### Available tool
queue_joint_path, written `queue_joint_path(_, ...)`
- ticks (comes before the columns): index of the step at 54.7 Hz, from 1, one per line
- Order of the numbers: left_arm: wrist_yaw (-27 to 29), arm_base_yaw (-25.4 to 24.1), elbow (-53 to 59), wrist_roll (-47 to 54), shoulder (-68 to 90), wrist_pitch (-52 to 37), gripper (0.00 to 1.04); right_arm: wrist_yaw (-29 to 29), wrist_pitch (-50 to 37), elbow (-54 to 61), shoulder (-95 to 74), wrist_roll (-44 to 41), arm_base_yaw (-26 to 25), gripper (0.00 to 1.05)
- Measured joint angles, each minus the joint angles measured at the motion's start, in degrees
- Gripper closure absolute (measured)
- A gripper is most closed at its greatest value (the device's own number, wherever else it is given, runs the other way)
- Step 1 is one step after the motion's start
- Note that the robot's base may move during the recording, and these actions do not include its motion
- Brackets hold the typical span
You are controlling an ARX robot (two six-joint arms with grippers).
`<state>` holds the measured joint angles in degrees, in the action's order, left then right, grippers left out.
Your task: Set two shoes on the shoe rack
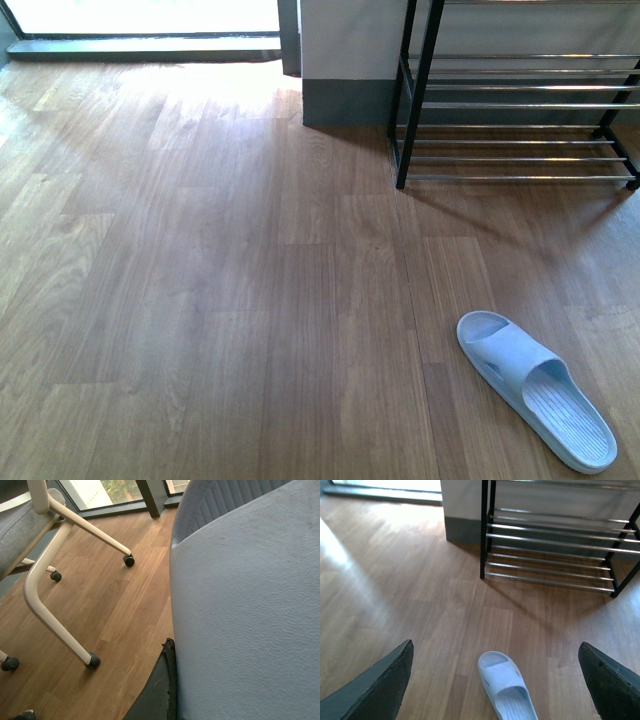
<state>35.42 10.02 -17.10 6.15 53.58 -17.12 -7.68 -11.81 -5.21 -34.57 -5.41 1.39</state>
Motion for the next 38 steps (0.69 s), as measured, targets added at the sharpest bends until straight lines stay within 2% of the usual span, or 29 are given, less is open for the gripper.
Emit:
queue_joint_path(4, 0.02, 0.00, 0.00, 0.00, 0.00, 0.00, 1.03, 4.22, -16.63, -2.36, -22.69, -3.15, 2.69, 0.09)
queue_joint_path(12, 0.02, 0.00, 0.00, 0.00, 0.00, 0.00, 1.03, 5.31, -32.74, -7.04, -49.90, -7.54, 4.28, 0.09)
queue_joint_path(24, 0.00, 0.00, 0.00, 0.00, 0.00, 0.00, 1.03, 5.77, -47.30, -15.26, -84.43, -15.87, 3.26, 0.09)
queue_joint_path(38, 0.00, 0.00, 0.00, 0.00, 0.00, 0.00, 1.03, 5.55, -52.15, -24.76, -106.66, -24.17, -3.39, 0.09)
